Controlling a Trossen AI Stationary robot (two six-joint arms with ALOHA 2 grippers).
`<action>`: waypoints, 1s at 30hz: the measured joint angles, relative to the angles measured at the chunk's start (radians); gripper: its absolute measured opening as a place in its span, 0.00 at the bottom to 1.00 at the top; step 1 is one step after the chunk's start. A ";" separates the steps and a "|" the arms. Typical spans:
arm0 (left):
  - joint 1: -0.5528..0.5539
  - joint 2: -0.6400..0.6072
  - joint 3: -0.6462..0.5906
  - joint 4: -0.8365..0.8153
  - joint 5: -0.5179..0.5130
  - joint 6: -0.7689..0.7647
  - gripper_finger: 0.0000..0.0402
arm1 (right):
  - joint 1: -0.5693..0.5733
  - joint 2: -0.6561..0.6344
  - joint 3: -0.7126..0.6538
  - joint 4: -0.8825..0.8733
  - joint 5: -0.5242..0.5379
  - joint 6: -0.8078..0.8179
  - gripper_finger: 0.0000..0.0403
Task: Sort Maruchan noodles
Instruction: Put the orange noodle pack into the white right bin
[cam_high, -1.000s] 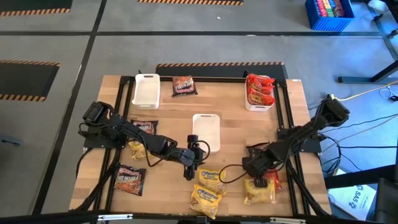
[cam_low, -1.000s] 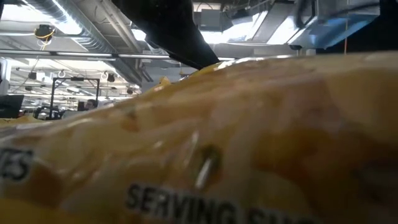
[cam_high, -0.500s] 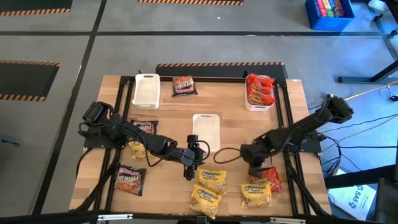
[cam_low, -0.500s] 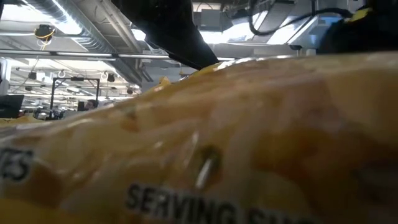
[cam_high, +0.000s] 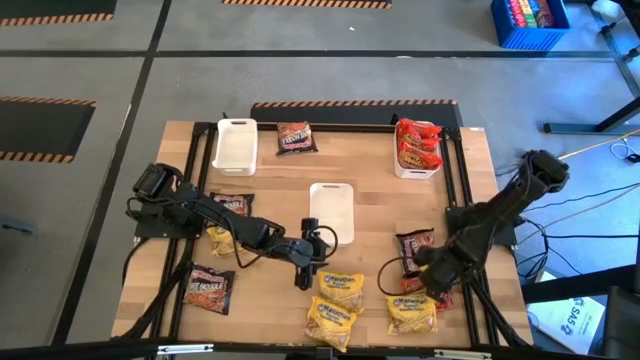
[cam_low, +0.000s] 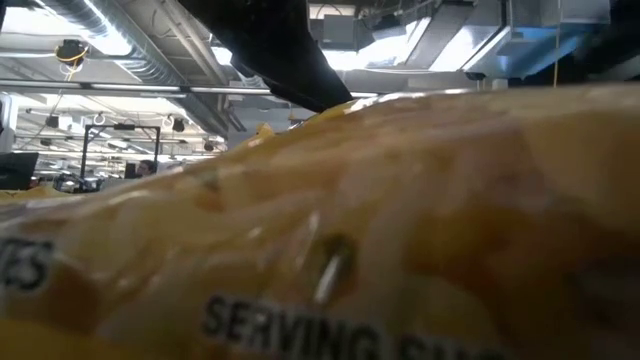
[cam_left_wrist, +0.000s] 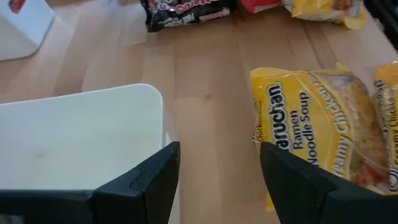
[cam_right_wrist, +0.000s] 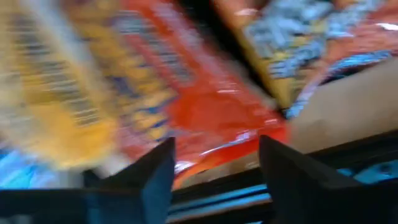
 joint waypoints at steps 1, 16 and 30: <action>0.000 0.000 0.000 0.000 0.006 -0.001 0.54 | 0.013 0.000 -0.016 -0.001 0.016 0.003 0.61; 0.000 0.000 0.000 0.003 0.029 -0.024 0.54 | 0.095 -0.009 -0.198 0.417 0.068 0.118 0.77; 0.003 0.000 0.000 0.003 0.029 -0.022 0.54 | 0.093 -0.007 -0.221 0.617 -0.032 0.169 0.77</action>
